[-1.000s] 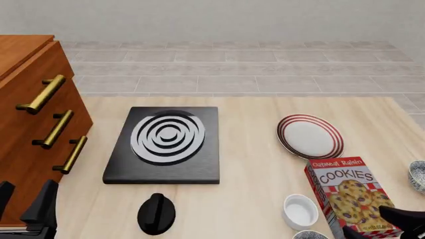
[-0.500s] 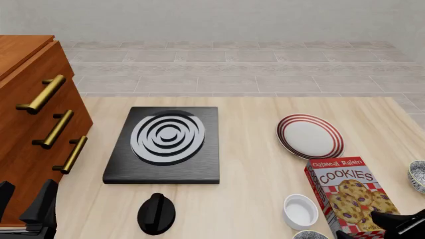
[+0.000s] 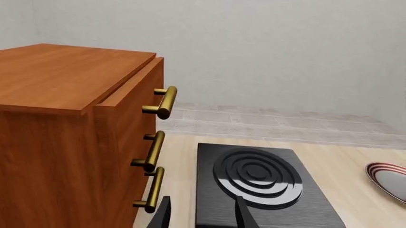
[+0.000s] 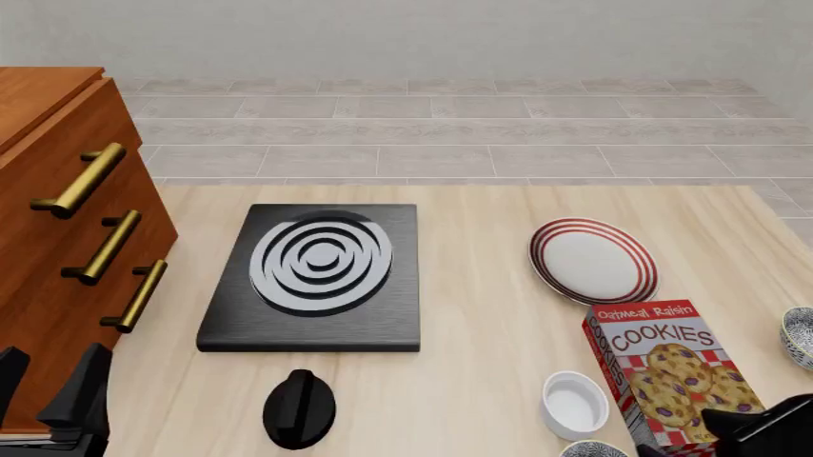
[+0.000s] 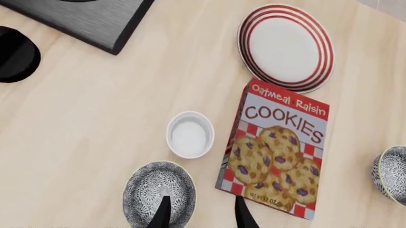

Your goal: Pick the akita bowl next to the ramekin and place it on the plate.

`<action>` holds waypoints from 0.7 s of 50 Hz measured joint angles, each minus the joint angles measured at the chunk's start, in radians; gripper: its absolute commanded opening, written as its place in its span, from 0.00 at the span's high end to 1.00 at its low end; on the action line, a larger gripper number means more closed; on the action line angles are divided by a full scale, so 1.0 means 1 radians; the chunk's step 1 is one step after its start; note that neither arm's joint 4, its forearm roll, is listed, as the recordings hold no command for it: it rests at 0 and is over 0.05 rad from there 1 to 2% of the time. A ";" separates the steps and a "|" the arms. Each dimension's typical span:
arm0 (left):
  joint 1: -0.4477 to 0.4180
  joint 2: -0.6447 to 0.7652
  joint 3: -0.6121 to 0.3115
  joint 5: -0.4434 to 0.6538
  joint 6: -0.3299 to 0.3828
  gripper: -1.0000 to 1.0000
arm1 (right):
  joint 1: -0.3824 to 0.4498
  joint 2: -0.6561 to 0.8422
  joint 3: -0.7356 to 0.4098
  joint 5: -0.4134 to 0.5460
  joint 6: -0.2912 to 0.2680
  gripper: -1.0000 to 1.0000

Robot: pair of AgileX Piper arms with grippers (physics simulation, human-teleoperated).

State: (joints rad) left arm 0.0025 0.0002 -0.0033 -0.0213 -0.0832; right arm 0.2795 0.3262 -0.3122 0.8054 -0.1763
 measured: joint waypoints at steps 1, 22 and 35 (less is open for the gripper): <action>0.000 0.000 0.000 0.000 0.000 0.00 | -0.001 0.002 0.001 -0.001 -0.001 0.00; 0.000 0.000 0.000 0.000 -0.004 0.00 | 0.004 0.040 0.035 -0.022 0.019 0.00; -0.001 0.000 0.000 0.000 -0.003 0.00 | 0.015 0.040 0.071 -0.031 0.046 0.00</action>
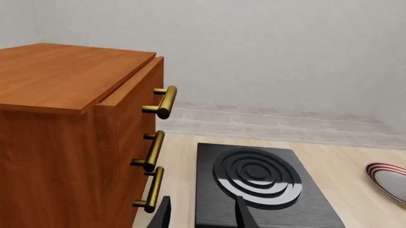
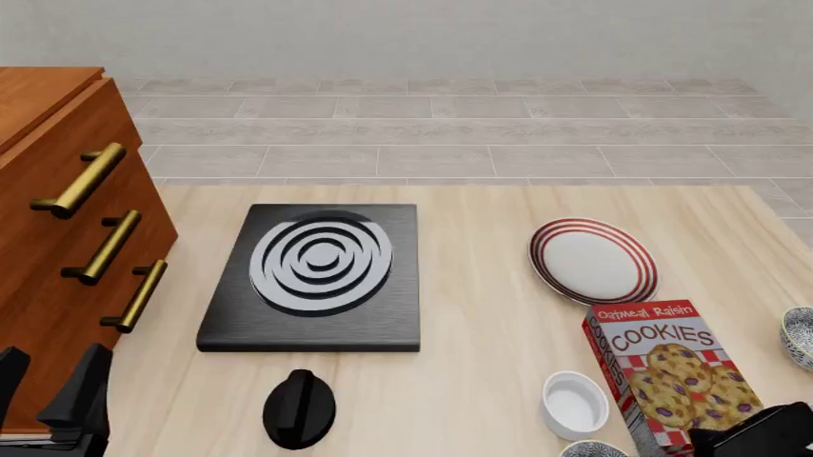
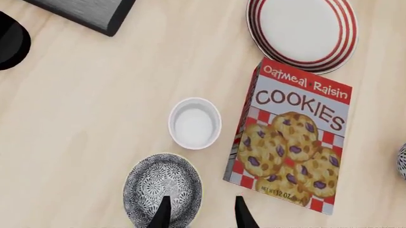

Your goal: Pick the akita bowl next to the ramekin and place it on the plate.

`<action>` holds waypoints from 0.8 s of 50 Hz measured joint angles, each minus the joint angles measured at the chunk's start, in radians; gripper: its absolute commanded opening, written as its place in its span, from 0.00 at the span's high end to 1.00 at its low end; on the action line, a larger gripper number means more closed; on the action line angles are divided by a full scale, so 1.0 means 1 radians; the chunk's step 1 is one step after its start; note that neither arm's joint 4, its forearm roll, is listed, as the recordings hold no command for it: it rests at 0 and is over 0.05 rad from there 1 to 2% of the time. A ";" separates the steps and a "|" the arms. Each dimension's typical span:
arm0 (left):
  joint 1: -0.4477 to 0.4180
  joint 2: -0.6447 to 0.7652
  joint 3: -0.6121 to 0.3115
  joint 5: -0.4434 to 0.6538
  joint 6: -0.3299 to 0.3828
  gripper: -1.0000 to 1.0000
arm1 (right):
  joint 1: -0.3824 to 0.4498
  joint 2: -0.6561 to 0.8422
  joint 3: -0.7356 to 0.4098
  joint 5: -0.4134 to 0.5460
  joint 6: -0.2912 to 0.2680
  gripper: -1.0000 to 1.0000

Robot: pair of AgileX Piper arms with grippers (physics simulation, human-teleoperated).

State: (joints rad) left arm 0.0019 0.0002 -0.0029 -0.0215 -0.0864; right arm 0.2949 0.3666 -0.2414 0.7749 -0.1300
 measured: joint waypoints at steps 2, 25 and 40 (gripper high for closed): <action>0.000 0.000 0.000 0.000 0.000 0.00 | -0.001 0.002 0.006 -0.005 0.002 0.00; 0.001 0.000 0.000 -0.002 -0.002 0.00 | -0.010 0.062 0.059 -0.089 0.018 0.00; 0.002 0.000 0.001 -0.003 -0.002 0.00 | -0.008 0.118 0.093 -0.163 0.032 0.00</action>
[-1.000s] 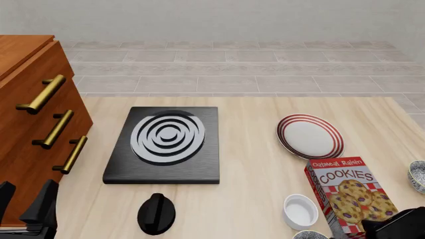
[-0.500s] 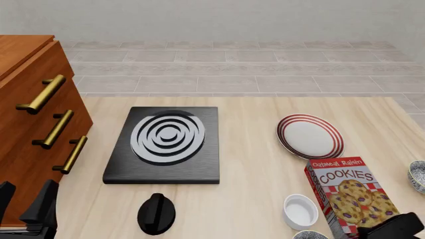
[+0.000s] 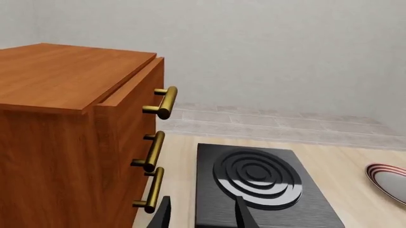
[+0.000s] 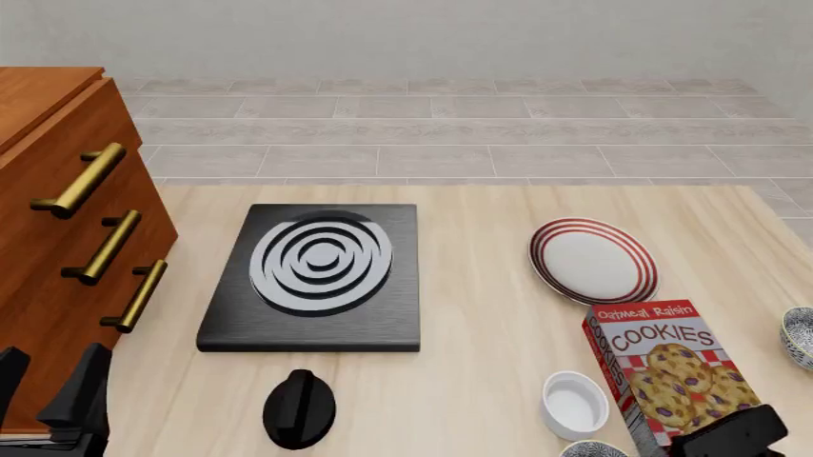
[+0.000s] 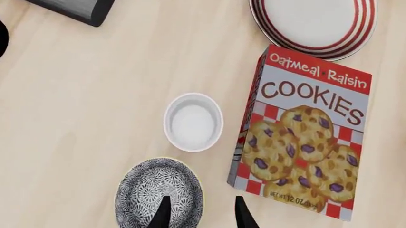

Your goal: Pick the akita bowl next to the ramekin and place it on the plate.

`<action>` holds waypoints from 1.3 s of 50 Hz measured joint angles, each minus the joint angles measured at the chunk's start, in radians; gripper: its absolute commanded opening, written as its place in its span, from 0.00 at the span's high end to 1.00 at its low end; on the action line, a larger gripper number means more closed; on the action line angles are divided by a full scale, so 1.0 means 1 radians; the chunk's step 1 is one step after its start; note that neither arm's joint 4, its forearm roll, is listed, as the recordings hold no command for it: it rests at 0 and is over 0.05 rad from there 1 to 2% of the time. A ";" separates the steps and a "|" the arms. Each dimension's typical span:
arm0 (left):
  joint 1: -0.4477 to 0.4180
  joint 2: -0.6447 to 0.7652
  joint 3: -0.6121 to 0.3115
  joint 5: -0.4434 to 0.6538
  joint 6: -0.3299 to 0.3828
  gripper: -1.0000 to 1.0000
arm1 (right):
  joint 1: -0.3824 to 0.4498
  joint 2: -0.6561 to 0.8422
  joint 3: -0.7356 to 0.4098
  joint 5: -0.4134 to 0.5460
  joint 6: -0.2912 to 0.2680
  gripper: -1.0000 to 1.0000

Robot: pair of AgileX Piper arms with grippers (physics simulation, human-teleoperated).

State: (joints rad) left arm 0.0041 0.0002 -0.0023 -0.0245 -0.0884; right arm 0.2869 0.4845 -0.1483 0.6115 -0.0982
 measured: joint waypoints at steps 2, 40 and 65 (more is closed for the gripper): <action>0.000 0.000 0.000 0.000 0.000 0.00 | 0.000 0.006 0.004 -0.008 0.001 0.00; -0.001 0.000 0.000 0.005 -0.001 0.00 | 0.008 0.052 0.081 -0.088 0.025 0.00; 0.000 0.000 0.000 0.007 0.000 0.00 | 0.013 0.140 0.108 -0.191 0.037 0.00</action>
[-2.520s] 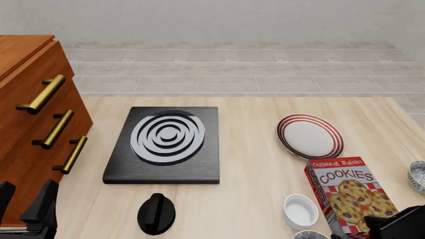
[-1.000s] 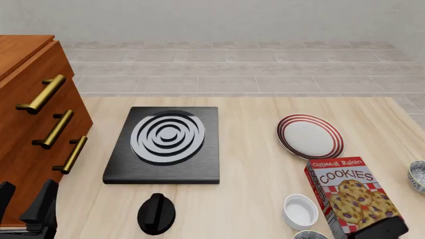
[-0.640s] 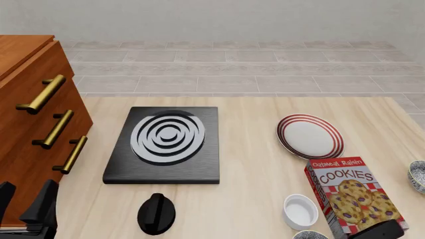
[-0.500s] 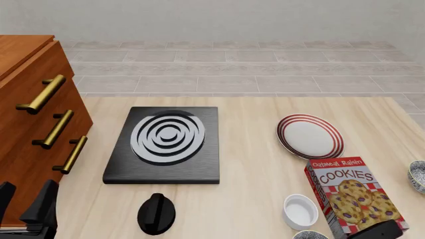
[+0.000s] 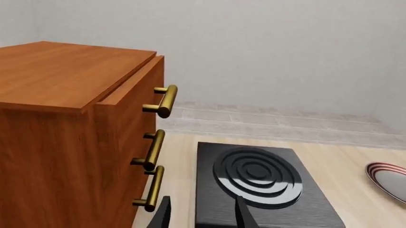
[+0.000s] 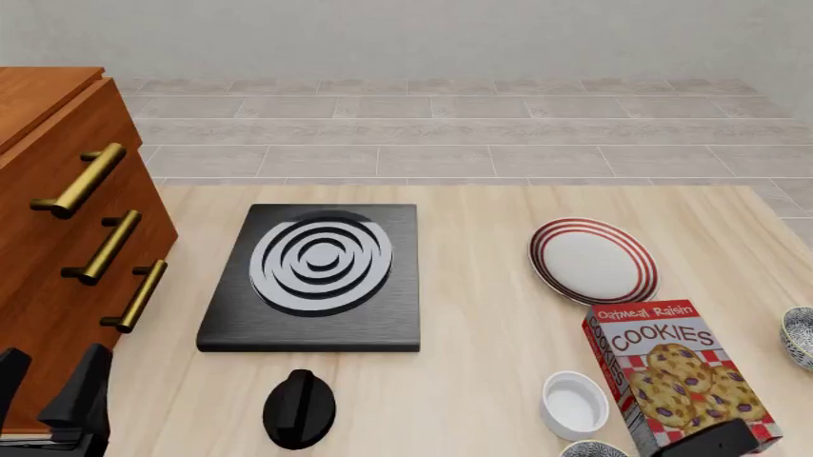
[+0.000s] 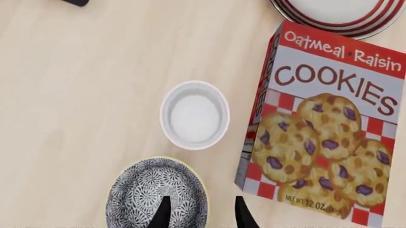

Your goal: Pick the akita bowl next to the ramekin and place it on the plate.

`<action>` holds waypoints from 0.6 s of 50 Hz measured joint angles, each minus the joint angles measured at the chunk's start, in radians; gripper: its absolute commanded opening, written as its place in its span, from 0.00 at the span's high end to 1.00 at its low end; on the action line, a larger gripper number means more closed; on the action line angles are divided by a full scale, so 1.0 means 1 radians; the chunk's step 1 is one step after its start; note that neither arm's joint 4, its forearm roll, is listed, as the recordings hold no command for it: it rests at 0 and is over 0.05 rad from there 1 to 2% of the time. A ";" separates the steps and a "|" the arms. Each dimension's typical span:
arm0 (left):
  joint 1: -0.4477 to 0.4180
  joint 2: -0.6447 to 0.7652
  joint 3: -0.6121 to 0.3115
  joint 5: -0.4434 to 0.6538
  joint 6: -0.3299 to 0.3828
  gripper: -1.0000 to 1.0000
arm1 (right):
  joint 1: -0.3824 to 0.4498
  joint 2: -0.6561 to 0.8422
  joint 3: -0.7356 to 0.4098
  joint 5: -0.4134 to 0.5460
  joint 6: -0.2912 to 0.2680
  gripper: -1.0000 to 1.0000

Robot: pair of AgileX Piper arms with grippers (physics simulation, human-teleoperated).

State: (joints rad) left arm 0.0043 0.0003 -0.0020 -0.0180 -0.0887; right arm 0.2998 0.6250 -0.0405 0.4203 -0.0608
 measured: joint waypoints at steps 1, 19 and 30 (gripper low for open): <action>0.000 0.000 0.000 0.000 0.000 0.00 | 0.000 -0.001 0.002 0.000 0.001 0.00; 0.002 0.000 0.000 0.000 0.000 0.00 | 0.014 -0.045 0.030 0.023 0.019 0.00; 0.003 0.000 0.000 0.000 0.000 0.00 | 0.011 -0.073 0.023 0.043 0.017 1.00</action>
State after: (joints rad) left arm 0.0074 0.0003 -0.0020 -0.0180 -0.0885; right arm 0.3112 0.5520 -0.0179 0.4631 -0.0435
